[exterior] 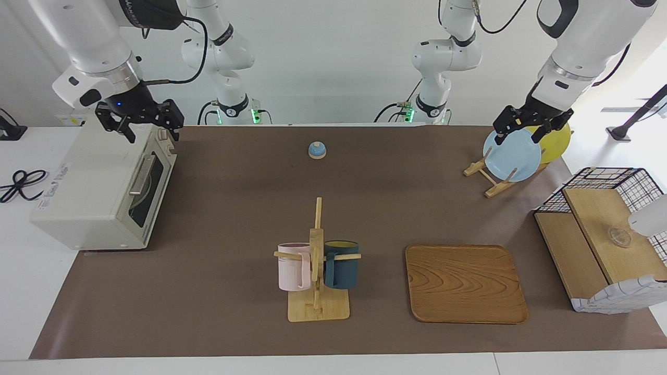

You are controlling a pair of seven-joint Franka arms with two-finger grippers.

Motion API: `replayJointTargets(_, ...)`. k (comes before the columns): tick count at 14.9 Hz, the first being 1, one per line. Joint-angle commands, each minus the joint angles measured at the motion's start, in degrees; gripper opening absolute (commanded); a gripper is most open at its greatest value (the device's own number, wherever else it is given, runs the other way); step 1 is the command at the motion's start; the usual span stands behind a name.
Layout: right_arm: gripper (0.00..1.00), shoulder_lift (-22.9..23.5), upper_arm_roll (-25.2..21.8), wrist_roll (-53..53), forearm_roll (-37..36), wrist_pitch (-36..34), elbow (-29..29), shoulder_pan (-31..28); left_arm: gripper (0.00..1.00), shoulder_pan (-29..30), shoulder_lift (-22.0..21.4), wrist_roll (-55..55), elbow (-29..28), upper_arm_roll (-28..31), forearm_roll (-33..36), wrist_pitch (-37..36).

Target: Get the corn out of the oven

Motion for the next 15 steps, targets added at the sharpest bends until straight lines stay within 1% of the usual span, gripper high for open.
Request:
replayJointTargets(1,1.00,0.26,-0.08,0.72,1.56,-1.05,0.63,-0.29,1.00,0.58,-1.71,0.24,-2.11,-0.35,0.37,0.79)
replayJointTargets(7,1.00,-0.35,-0.43,0.81,1.12,-0.70,-0.16,-0.20,1.00,0.58,-1.71,0.24,-2.20,-0.44,0.37,0.61)
replayJointTargets(10,1.00,-0.35,-0.78,0.28,1.12,-0.44,-0.51,-1.86,1.00,0.49,-1.80,0.15,-2.20,-0.44,0.37,0.52)
replayJointTargets(11,0.76,-1.05,-0.78,0.28,1.12,2.69,-2.43,-2.83,1.00,0.49,-1.80,0.15,-2.20,-0.44,0.37,0.52)
replayJointTargets(12,0.33,-2.80,-0.78,0.02,1.12,6.99,-6.80,-4.23,1.00,0.49,-1.72,0.06,-2.11,-0.35,0.37,0.52)
replayJointTargets(14,0.00,-6.84,-0.78,-0.68,1.12,12.72,-15.94,-5.38,1.00,0.49,-1.71,-0.03,-2.20,-0.44,0.37,0.61)
replayJointTargets(15,0.00,-8.51,-0.87,-0.86,0.86,14.22,-19.38,-5.30,1.00,0.49,-1.80,-0.03,-2.20,-0.44,0.37,0.61)
